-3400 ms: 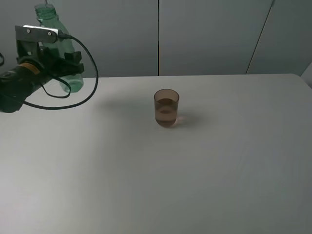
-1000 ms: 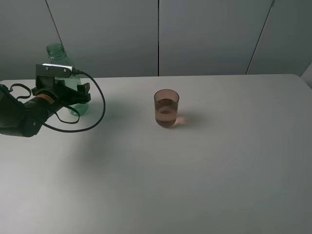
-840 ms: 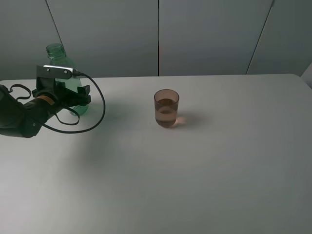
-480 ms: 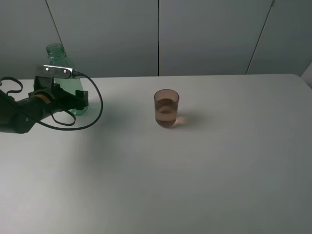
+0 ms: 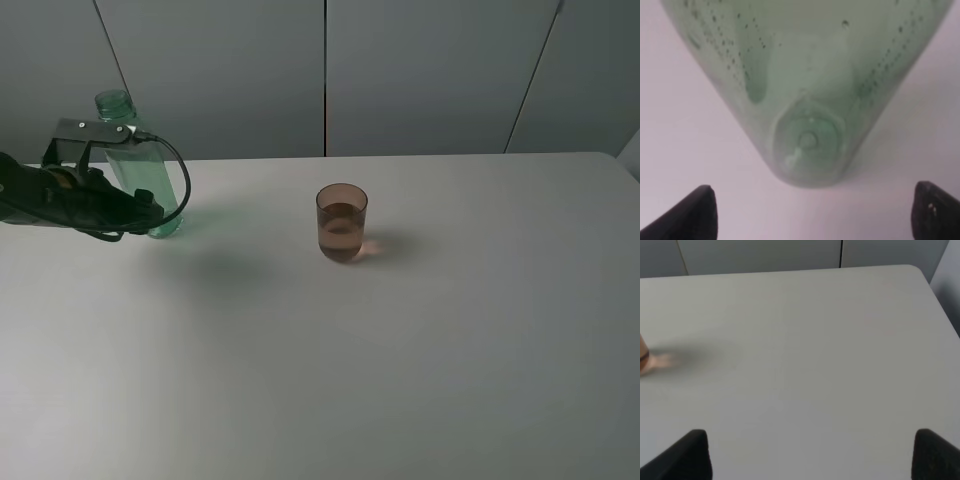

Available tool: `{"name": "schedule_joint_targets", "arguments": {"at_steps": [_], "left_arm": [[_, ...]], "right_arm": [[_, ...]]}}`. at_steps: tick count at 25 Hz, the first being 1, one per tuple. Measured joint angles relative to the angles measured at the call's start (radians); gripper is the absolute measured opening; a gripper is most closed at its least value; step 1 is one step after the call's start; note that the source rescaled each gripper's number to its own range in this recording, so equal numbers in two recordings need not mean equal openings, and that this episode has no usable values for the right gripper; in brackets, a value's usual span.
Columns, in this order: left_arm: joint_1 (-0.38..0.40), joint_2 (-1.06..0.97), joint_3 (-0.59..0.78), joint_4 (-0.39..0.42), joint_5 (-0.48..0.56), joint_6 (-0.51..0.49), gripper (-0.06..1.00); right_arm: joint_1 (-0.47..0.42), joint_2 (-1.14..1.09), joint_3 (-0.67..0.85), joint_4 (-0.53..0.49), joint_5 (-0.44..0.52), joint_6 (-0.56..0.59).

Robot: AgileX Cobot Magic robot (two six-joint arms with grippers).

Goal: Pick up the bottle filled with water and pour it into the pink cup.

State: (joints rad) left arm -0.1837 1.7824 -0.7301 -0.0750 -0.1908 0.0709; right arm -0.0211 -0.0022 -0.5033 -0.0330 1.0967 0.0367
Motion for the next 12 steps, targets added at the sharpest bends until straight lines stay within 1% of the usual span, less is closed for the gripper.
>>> {"name": "schedule_joint_targets", "arguments": {"at_steps": [4, 7, 12], "left_arm": [[0.010, -0.158, -0.019, 0.000, 0.254, 0.009, 1.00], [0.018, -0.275, -0.053, 0.000, 0.418, 0.010, 1.00], [0.060, -0.435, -0.063, -0.011, 0.637, 0.010, 1.00]], "right_arm": [[0.000, 0.000, 0.000, 0.000, 0.000, 0.000], [0.000, 0.000, 0.000, 0.000, 0.000, 0.000], [0.000, 0.000, 0.000, 0.000, 0.000, 0.000]]}}
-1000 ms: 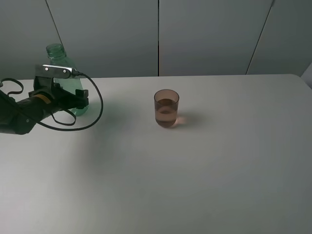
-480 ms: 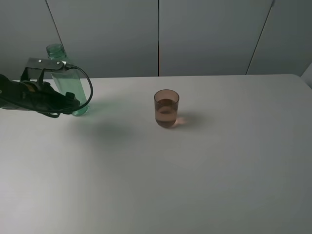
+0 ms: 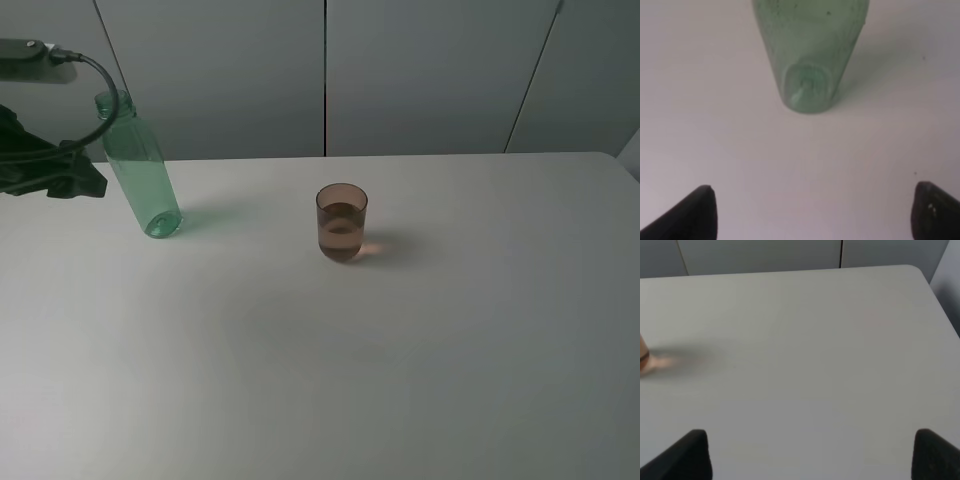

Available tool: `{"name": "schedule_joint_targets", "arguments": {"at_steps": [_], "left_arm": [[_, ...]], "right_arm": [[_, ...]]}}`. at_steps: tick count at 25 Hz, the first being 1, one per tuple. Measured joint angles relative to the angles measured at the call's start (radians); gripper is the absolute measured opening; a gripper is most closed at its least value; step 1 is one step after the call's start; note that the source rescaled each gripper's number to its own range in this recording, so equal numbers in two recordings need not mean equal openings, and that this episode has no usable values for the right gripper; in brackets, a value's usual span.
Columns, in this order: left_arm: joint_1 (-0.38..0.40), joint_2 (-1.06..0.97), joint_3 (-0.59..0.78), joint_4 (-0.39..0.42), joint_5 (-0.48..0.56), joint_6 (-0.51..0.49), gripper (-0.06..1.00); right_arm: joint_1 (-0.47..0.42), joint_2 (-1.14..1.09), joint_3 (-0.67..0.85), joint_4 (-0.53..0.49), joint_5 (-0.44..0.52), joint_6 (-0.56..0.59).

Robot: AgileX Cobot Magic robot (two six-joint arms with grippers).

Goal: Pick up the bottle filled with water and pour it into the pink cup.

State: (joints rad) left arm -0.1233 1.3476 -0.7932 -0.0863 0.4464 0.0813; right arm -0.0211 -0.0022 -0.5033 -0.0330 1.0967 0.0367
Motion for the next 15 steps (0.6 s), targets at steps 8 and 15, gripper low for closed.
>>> {"name": "schedule_joint_targets", "arguments": {"at_steps": [8, 15], "left_arm": [[0.042, -0.280, 0.000, -0.042, 0.330, -0.002, 1.00], [0.042, -0.613, 0.043, -0.041, 0.555, 0.000, 1.00]], "right_arm": [[0.000, 0.000, 0.000, 0.000, 0.000, 0.000], [0.000, 0.000, 0.000, 0.000, 0.000, 0.000]]}}
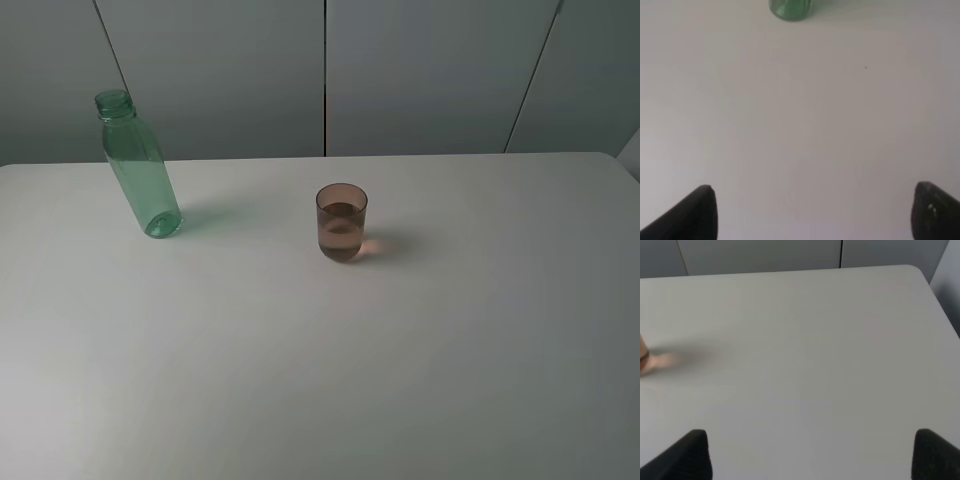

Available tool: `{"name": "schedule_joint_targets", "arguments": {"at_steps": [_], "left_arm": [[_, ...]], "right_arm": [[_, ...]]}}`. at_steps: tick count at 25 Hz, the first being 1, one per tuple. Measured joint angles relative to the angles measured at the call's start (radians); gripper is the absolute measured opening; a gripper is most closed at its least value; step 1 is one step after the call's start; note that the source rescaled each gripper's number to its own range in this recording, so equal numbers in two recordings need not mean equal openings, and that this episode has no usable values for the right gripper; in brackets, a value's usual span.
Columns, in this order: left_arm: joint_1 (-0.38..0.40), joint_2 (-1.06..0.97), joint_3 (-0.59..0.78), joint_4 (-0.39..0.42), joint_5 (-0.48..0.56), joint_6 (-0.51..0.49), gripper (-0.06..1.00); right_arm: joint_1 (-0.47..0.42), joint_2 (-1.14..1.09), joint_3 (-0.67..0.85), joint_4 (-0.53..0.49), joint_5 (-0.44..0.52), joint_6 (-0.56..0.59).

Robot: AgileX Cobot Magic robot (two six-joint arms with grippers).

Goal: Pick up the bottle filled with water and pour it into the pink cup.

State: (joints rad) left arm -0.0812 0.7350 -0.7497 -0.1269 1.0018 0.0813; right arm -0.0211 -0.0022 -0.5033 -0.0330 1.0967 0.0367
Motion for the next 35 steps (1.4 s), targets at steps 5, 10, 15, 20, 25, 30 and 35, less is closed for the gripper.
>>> {"name": "schedule_joint_targets", "arguments": {"at_steps": [5, 10, 15, 20, 25, 30, 35], "left_arm": [[0.000, -0.287, 0.114, 0.000, 0.011, 0.000, 1.00], [0.000, -0.502, 0.190, 0.007, 0.008, 0.000, 1.00], [0.000, -0.625, 0.209, 0.012, 0.010, 0.005, 1.00], [0.000, -0.707, 0.227, 0.021, 0.054, 0.008, 1.00], [0.000, -0.733, 0.234, 0.054, 0.076, -0.037, 1.00], [0.000, -0.735, 0.236, 0.074, 0.078, -0.066, 1.00], [0.000, -0.735, 0.238, 0.076, 0.079, -0.071, 1.00]], "right_arm": [[0.000, 0.000, 0.000, 0.000, 0.000, 0.000], [0.000, 0.000, 0.000, 0.000, 0.000, 0.000], [0.000, 0.000, 0.000, 0.000, 0.000, 0.000], [0.000, 0.000, 0.000, 0.000, 0.000, 0.000], [0.000, 0.000, 0.000, 0.000, 0.000, 0.000], [0.000, 0.000, 0.000, 0.000, 0.000, 0.000], [0.000, 0.000, 0.000, 0.000, 0.000, 0.000]]}}
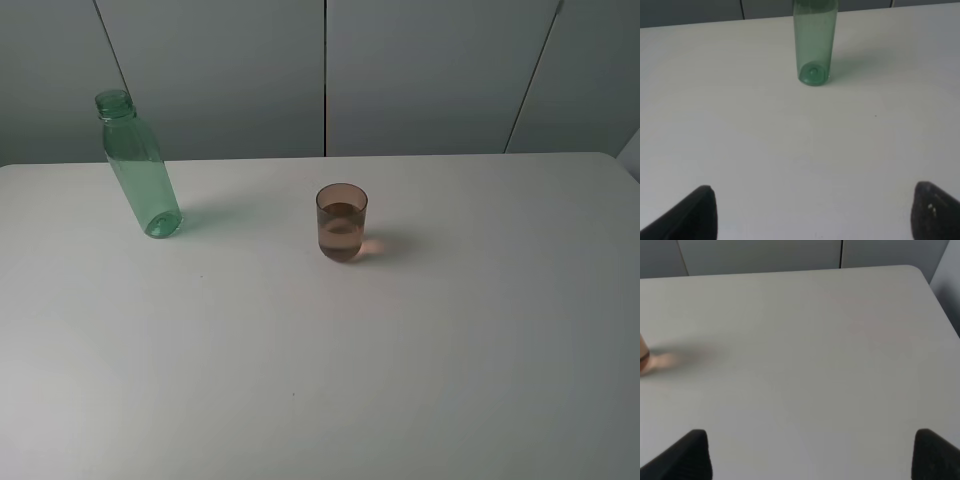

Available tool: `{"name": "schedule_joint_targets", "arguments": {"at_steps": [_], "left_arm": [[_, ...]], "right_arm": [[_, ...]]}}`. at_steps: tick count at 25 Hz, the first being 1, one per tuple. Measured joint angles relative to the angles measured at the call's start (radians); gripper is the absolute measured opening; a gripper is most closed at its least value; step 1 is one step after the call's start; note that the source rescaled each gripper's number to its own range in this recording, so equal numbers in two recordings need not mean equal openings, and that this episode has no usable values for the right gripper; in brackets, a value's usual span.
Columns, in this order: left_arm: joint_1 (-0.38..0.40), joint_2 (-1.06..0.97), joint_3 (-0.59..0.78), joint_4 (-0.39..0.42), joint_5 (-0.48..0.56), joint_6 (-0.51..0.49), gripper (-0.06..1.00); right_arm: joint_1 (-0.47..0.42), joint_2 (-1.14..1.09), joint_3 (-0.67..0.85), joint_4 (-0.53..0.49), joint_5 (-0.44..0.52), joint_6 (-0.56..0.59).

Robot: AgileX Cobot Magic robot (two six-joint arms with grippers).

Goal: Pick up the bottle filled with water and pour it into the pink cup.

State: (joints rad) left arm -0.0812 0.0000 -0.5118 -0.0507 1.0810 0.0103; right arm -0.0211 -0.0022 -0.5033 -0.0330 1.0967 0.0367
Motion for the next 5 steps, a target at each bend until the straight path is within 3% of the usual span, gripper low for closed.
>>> {"name": "schedule_joint_targets", "arguments": {"at_steps": [5], "left_arm": [[0.000, 0.000, 0.000, 0.000, 0.000, 0.000, 1.00]], "right_arm": [[0.000, 0.000, 0.000, 0.000, 0.000, 0.000]]}}
